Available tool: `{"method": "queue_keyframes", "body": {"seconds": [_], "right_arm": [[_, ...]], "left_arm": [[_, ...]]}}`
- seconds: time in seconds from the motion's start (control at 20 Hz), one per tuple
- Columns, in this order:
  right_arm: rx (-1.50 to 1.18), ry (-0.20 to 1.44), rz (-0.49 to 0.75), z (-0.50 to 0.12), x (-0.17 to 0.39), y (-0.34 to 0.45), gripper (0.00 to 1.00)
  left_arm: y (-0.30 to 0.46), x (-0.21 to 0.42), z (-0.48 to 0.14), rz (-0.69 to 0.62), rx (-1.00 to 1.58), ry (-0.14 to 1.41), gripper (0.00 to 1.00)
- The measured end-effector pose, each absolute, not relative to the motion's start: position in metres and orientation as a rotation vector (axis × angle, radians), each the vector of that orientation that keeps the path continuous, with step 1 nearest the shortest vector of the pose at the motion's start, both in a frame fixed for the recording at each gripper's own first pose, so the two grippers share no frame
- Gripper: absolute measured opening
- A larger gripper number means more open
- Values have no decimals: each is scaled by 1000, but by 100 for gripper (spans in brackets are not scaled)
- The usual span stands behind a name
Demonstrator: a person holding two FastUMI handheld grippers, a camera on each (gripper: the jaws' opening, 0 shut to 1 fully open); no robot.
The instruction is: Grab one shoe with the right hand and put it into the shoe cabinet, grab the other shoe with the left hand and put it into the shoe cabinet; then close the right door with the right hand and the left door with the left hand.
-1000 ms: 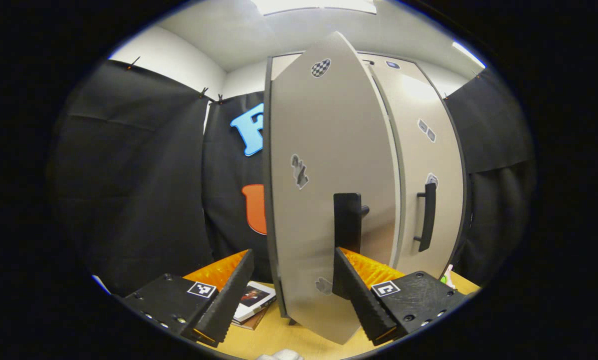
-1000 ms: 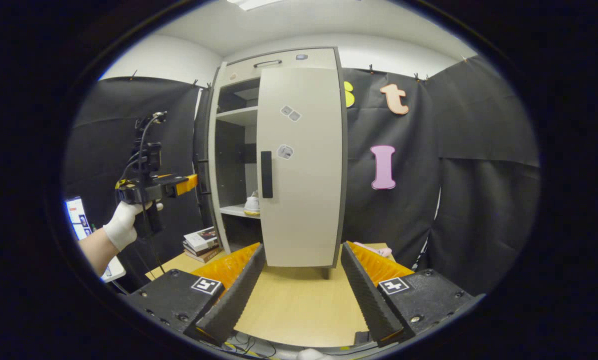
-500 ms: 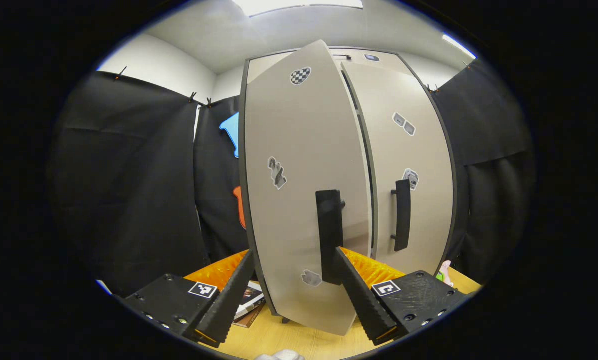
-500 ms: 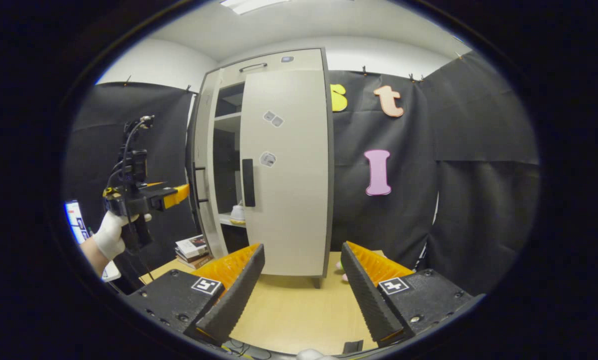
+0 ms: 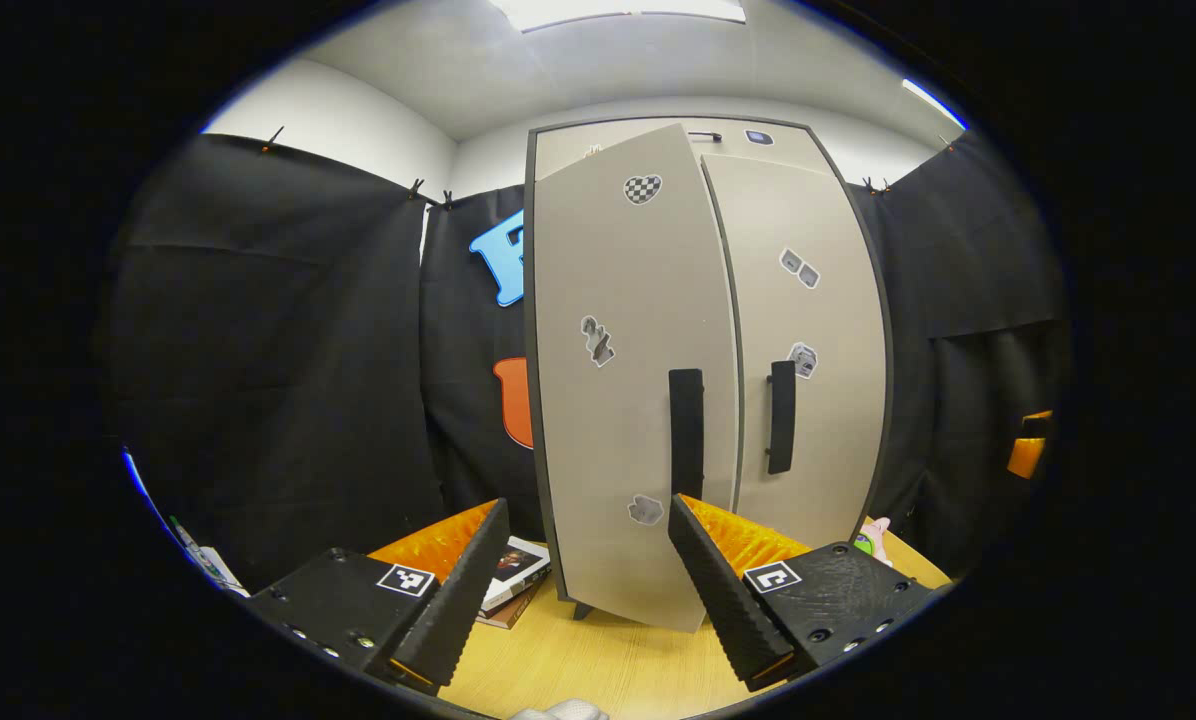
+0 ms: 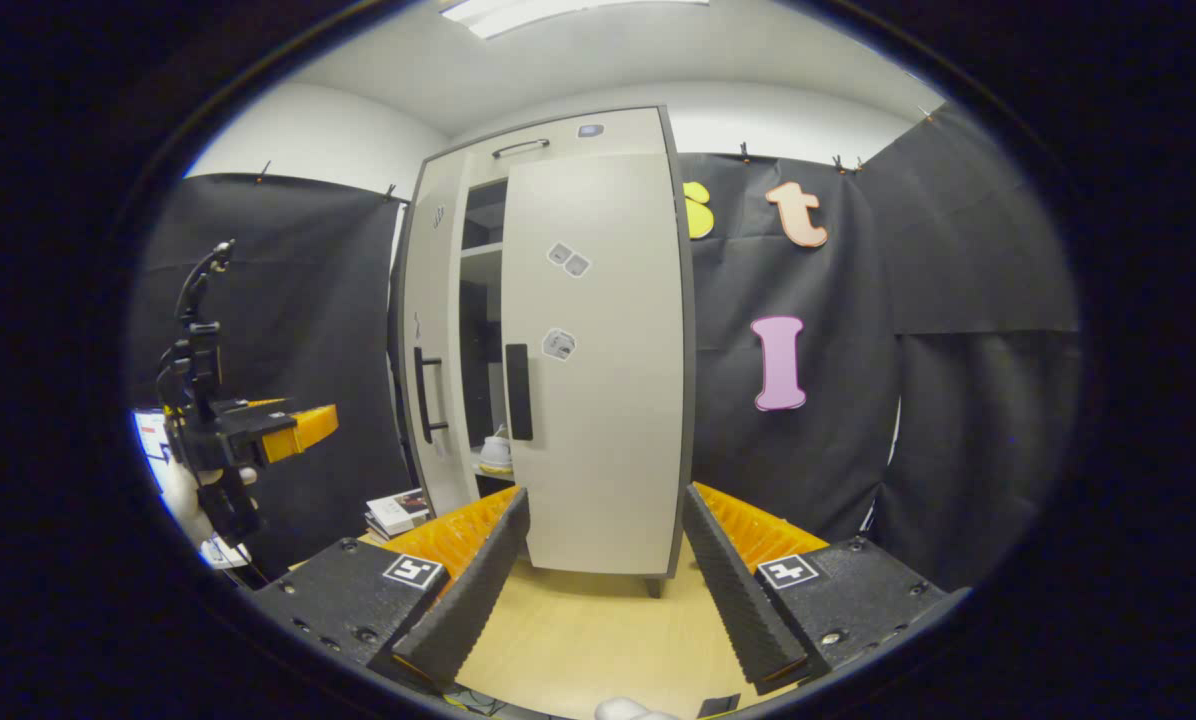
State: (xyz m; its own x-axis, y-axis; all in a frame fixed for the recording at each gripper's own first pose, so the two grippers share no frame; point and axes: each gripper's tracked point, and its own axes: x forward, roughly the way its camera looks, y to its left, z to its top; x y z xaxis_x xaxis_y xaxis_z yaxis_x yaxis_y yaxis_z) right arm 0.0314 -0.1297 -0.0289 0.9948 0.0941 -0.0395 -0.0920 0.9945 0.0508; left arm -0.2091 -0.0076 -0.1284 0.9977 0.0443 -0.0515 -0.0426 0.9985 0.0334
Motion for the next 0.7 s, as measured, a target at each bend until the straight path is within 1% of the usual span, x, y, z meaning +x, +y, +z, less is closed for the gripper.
{"method": "queue_keyframes", "body": {"seconds": [0.1,0.15,0.2,0.25,0.3,0.4,0.45,0.7], "right_arm": [[44,36,69,-25,22,-125,99],[51,32,61,-22,19,-121,99],[57,26,55,-19,14,-115,99],[55,25,45,-18,9,-111,99],[47,26,37,-18,5,-108,99],[36,18,23,-15,-6,-99,99],[35,13,16,-14,-12,-95,98],[41,-4,-14,-19,-41,-78,99]], "left_arm": [[-6,-229,-126,15,30,58,96],[-3,-240,-122,6,30,56,100],[-1,-248,-120,-5,30,50,96],[1,-257,-118,-12,29,49,100],[4,-266,-118,-19,26,51,96],[10,-286,-118,-26,7,54,96],[11,-294,-119,-34,-1,59,96],[21,-333,-139,-40,-55,79,96]]}}
